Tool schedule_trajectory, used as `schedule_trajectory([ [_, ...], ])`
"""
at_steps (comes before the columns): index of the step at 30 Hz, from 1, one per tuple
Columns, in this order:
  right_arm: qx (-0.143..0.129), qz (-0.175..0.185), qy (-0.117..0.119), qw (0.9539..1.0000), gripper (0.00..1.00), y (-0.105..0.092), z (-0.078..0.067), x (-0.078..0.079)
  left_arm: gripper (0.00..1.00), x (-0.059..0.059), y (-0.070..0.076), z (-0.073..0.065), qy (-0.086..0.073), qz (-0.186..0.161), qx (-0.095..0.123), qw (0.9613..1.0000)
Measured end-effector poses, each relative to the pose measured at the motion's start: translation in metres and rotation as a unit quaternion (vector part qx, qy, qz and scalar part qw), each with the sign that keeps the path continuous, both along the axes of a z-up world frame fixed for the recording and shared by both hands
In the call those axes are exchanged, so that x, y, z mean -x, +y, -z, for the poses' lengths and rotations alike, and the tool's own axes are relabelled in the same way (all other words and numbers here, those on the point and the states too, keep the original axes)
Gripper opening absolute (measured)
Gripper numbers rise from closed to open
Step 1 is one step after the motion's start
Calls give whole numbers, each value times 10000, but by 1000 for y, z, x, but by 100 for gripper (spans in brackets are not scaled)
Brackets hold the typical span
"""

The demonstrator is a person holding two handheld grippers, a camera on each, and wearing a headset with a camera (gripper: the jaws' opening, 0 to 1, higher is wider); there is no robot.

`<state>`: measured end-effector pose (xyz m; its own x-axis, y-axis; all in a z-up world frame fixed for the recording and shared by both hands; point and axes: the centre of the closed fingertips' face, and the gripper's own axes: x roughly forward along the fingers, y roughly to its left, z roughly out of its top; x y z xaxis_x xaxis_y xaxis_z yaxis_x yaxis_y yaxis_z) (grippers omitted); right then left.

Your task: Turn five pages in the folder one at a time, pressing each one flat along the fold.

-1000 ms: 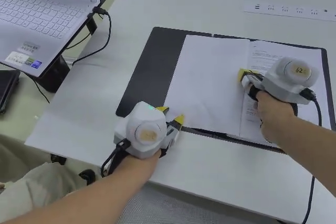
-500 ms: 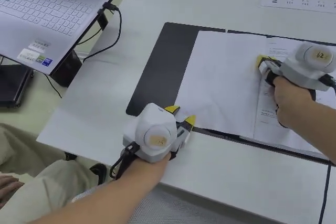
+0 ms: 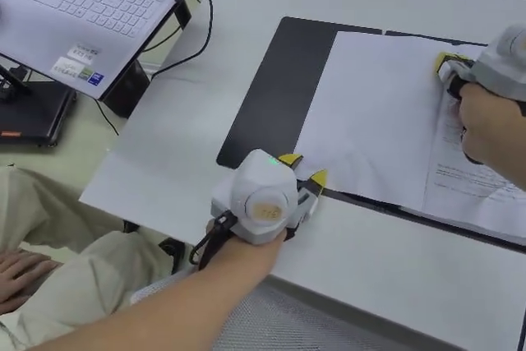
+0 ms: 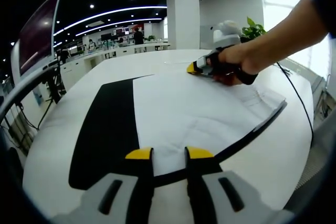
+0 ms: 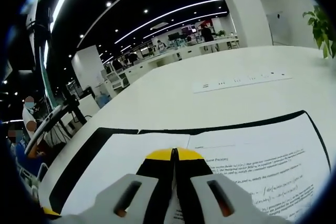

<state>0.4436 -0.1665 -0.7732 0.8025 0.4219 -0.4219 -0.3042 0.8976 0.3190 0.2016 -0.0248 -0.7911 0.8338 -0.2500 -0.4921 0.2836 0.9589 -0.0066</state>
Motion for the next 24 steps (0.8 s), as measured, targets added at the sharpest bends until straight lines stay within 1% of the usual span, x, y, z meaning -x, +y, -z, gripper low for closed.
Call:
schedule_trajectory([
  [5,83,-45,-9,10000,0,-2,8,-19,22,0,0,0,-8,-3,7,10000],
  [10,135,-85,-49,9999,0,-2,12,-23,22,0,0,0,-13,-2,10,10000],
  [12,124,-84,-64,9999,0,-1,9,-18,22,0,0,-1,-19,0,9,10000],
  [15,43,-78,-50,9999,0,-2,9,-18,22,1,-1,-1,-22,-2,13,10000],
  [18,49,-130,-71,9999,0,-2,10,-14,22,1,-1,-1,-20,-1,19,10000],
  [20,-44,-115,-67,9999,0,-3,9,-9,22,1,-1,-1,-26,5,18,10000],
  [21,-138,-90,-35,9999,0,-3,10,-8,22,1,-1,-1,-32,3,26,10000],
  [24,-127,-134,-55,9998,0,-2,10,-1,22,1,-1,-1,-41,2,31,10000],
])
